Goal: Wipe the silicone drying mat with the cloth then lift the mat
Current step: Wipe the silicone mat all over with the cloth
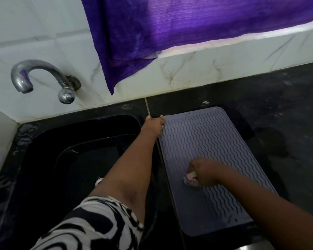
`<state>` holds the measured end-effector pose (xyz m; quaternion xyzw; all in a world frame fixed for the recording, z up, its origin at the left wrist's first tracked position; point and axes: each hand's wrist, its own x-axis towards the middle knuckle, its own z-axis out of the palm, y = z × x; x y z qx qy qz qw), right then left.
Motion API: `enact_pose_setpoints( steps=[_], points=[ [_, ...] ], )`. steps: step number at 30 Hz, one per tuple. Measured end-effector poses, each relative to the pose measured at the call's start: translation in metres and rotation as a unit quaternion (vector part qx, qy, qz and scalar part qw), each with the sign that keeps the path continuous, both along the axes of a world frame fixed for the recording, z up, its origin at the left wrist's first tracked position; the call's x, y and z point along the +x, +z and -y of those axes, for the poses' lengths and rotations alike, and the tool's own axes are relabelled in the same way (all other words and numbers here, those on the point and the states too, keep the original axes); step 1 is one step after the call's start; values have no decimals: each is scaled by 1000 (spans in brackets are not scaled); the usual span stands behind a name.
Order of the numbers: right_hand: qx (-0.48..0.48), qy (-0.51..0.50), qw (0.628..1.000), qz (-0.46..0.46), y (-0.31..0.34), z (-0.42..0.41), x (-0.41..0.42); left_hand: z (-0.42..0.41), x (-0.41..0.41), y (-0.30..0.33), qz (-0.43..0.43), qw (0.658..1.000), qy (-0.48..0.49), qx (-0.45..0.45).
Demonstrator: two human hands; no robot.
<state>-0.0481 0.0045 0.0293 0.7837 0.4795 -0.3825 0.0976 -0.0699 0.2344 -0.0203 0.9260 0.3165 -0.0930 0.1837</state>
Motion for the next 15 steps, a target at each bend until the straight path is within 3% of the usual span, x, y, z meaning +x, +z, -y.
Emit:
enact_pose_setpoints(
  steps=[3, 5, 7, 10, 11, 13, 15],
  points=[
    [40, -124, 987, -88, 24, -9, 27, 10, -7, 6, 32, 999, -16, -4],
    [143, -168, 974, -47, 29, -40, 48, 24, -10, 1, 99, 995, 27, 12],
    [204, -166, 965, 14, 20, -85, 59, 38, -14, -7, 121, 988, 75, 52],
    [160, -169, 967, 101, -20, -122, 53, 46, -22, -22, 81, 994, 76, 4],
    [155, -147, 968, 132, -31, -120, 49, 44, -24, -24, 71, 996, 45, 0],
    [235, -92, 952, 174, -43, -91, 36, 39, -24, -24, 51, 999, -6, 16],
    [274, -51, 942, 186, -50, -58, 22, 37, -20, -19, 18, 999, -11, 28]
  ],
)
